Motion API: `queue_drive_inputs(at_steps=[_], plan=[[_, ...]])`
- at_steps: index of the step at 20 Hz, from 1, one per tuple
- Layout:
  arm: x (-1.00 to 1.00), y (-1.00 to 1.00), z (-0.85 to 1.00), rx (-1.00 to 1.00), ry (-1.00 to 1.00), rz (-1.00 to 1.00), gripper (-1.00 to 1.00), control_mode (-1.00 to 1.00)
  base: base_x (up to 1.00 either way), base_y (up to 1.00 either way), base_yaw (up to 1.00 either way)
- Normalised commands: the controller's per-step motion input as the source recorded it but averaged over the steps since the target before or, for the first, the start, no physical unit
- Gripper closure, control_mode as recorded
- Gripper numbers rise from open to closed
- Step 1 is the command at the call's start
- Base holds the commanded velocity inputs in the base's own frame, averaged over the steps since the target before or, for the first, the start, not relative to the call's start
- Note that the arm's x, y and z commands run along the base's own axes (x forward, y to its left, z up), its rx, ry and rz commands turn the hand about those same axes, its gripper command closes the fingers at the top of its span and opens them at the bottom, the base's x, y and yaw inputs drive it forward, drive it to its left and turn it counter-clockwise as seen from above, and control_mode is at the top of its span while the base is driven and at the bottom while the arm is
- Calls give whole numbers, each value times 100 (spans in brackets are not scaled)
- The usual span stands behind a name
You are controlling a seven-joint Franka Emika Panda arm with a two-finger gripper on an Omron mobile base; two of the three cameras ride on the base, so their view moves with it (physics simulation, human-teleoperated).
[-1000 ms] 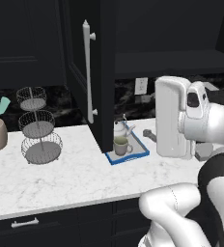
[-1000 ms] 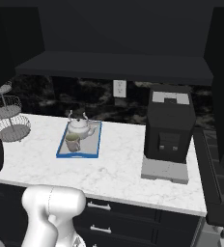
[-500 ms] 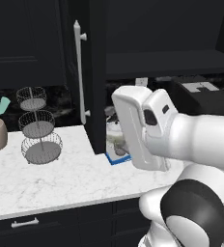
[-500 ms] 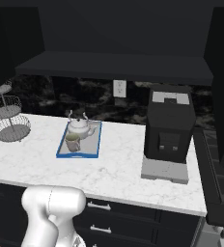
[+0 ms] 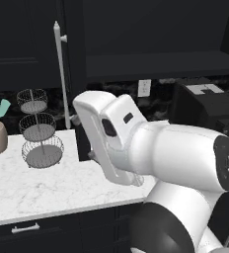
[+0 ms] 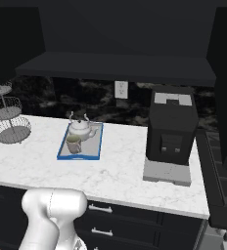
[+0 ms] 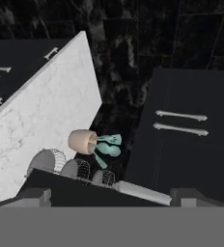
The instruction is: Pick the kettle from the counter and place it on the tray. Then pick the mug from the cabinet and place it on the tray. Then close the cabinet doors.
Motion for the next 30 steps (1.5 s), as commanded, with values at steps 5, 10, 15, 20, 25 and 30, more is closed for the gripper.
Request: queue_drive_inputs(at_steps=[5, 10, 15, 20, 25, 30], plan=[[-54, 7, 14, 0, 0, -18, -100, -100, 0, 0, 0], [0, 62, 6, 0, 0, -13, -100, -100, 0, 0, 0], [32, 67, 1, 0, 4, -13, -100, -100, 0, 0, 0], [66, 34, -6, 0, 15, -7, -100, -100, 0, 0, 0], [74, -2, -12, 0, 13, -1, -100, -100, 0, 0, 0], [28, -53, -3, -5, 3, -19, -100, -100, 0, 0, 0]])
